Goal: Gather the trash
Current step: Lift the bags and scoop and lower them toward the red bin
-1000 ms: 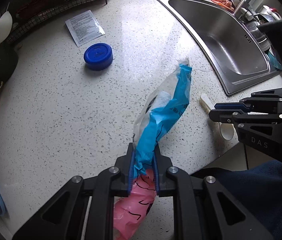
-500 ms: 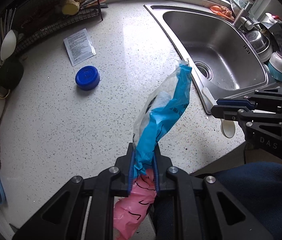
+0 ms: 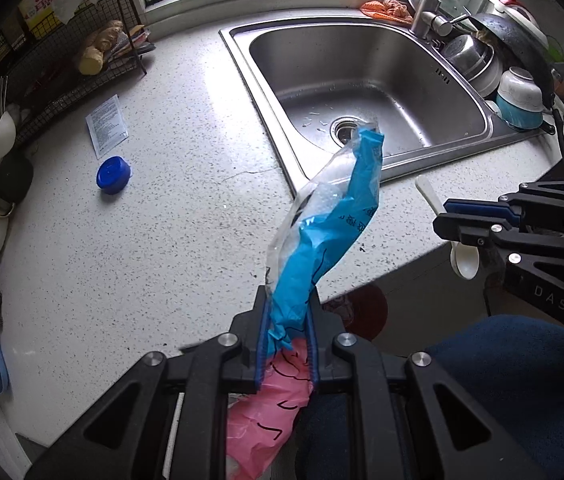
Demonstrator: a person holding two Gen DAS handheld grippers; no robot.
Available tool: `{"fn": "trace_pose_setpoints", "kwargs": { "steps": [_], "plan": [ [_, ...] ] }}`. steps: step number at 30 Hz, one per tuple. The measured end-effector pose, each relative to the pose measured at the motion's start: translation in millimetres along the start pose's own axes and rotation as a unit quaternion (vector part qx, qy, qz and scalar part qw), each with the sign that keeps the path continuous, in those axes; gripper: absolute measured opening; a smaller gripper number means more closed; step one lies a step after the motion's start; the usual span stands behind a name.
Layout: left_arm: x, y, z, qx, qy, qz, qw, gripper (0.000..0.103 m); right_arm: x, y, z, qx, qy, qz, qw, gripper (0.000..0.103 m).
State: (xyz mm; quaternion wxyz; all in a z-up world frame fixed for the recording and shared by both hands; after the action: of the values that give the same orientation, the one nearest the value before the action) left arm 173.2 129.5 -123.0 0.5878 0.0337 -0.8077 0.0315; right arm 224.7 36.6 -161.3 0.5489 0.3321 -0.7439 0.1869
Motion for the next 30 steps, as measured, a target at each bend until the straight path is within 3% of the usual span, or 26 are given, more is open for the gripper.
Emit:
{"fn": "trace_pose_setpoints", "kwargs": {
  "steps": [8, 17, 23, 30],
  "plan": [
    [1.4, -80.7, 28.0, -0.034, 0.0, 0.008, 0.9994, 0.014, 34.9, -30.4, 68.2, -0.022, -0.016, 0.005, 1.0, 0.009],
    [-4.7, -137.5, 57.0, -0.054, 0.013, 0.018, 0.9983, 0.014, 48.6, -51.5, 123.6, -0.055, -0.017, 0.013, 0.998, 0.009],
    [-38.5, -154.3, 65.8, -0.074, 0.037, 0.025, 0.9963, 0.014, 31.9, -56.6, 144.5, -0.063, -0.011, 0.033, 0.997, 0.009],
    [-103.0, -156.6, 89.6, -0.067, 0.075, 0.033, 0.9944, 0.014, -24.5, -72.8, 173.3, -0.077, 0.016, 0.037, 0.996, 0.009]
  ]
}}
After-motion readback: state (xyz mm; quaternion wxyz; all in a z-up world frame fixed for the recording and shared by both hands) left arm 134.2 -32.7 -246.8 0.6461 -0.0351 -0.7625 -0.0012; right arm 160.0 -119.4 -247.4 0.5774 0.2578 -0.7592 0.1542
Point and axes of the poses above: each gripper's, at about its wrist camera, not at the fingertips, and x roughly against the way its jaws point, y to its left, z to its underside, the point moved 1 cm from there along -x, roughly the way its jaws point, and after that the axes turned 5 degrees about -x, right-handed, at the moved point
